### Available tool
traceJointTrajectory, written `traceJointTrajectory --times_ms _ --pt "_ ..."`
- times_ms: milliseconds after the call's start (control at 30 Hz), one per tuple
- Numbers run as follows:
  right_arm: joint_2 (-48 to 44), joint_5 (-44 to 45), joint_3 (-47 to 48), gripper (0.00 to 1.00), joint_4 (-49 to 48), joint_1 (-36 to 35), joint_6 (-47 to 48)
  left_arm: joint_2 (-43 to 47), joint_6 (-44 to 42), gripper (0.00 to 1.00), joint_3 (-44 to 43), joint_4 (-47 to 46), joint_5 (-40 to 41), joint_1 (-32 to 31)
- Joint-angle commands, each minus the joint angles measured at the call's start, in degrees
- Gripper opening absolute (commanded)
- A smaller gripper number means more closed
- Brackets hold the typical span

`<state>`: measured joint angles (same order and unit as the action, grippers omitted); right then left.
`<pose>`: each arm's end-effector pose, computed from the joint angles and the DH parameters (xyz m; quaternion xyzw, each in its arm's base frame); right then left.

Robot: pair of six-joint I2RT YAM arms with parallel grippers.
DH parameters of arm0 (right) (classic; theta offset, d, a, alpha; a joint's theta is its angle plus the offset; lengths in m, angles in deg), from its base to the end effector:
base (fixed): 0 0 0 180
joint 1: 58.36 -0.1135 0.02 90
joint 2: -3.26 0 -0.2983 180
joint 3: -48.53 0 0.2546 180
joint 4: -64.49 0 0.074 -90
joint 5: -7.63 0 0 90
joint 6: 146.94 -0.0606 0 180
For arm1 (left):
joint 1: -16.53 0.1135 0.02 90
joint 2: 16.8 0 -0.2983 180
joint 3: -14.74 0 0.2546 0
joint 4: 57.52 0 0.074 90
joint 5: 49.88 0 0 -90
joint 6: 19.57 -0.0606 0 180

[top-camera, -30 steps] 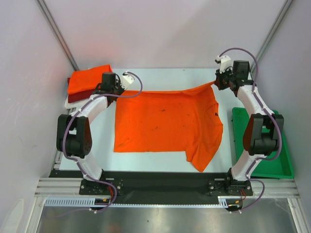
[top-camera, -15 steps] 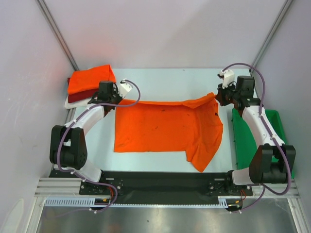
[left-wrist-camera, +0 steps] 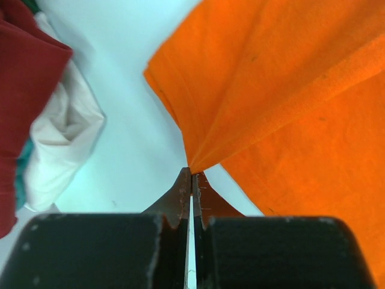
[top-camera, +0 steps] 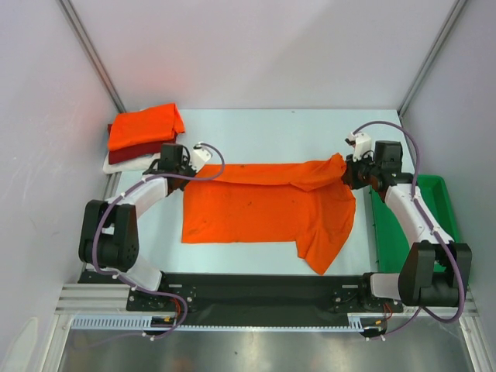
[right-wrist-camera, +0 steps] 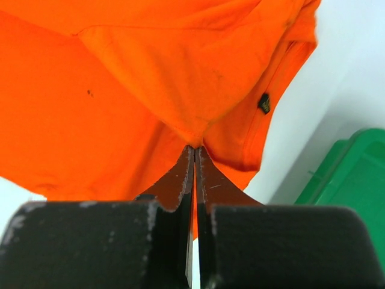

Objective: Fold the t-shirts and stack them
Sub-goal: Fold the tshirt

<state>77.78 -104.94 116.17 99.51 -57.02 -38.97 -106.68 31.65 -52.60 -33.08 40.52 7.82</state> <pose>0.2903 0.0165 0.2837 -0.2084 0.8746 0.1091 0.4240 0.3424 -0.0520 0.2158 0.3734 0.8521 0.0983 0.3533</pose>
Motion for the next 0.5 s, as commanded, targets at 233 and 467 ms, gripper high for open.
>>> traceJointTrajectory --times_ms 233,467 --pt "-3.4 -2.5 -3.1 0.00 0.1 0.2 -2.6 1.5 3.5 0.01 5.1 2.0 -3.1 0.2" --pt "-3.0 -3.3 -3.4 0.00 0.4 0.1 -2.4 4.4 6.9 0.38 1.8 6.1 -3.5 0.2"
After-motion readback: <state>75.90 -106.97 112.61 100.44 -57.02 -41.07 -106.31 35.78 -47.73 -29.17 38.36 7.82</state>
